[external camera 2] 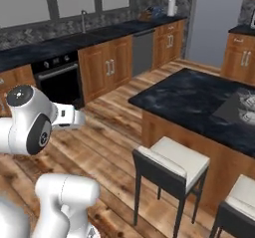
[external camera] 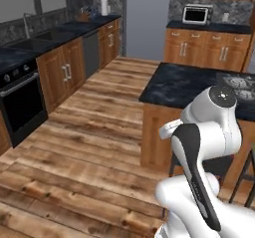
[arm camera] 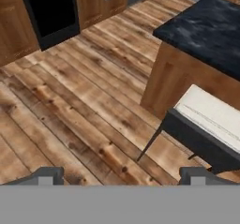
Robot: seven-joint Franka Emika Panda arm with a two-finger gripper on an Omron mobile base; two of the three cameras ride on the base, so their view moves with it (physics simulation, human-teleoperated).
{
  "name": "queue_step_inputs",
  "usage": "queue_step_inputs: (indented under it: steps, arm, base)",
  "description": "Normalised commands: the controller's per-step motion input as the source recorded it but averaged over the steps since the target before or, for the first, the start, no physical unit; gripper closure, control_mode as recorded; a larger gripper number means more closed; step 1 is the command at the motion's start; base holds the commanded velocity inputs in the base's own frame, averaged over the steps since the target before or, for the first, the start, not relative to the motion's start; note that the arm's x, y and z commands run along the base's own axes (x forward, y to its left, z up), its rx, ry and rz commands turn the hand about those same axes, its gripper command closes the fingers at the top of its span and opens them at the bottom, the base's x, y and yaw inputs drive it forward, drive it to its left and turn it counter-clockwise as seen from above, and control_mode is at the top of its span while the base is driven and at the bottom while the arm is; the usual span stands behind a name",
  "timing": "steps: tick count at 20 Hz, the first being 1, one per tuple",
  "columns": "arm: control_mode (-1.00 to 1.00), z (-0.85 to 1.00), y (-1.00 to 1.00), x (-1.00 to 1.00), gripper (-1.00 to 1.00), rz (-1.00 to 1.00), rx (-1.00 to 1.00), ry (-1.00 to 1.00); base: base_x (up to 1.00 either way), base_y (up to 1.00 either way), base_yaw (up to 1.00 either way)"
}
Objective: Take the fork and place it on the left side of the plate. Then take the spoon and place it on the right side of the plate. Make sure they're directly next to the plate.
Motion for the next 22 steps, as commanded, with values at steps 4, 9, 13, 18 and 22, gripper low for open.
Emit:
queue_step_inputs:
  steps: [4,9,13,18,22]
  arm:
    - [1.0,0.0,0.0,0.0,-1.0,0.0,0.0,0.0]
    - [1.0,0.0,0.0,0.0,-1.0,0.0,0.0,0.0]
    - [1.0,0.0,0.0,0.0,-1.0,0.0,0.0,0.0]
    - [1.0,0.0,0.0,0.0,-1.0,0.0,0.0,0.0]
    - [1.0,0.0,0.0,0.0,-1.0,0.0,0.0,0.0]
  base:
    - [0.1,0.95,0.43]
    - [0.88,0.41,0.36]
    - [0.96,0.28,0.37]
    - [0.69,0.48,0.42]
    - [0.57,0.69,0.4]
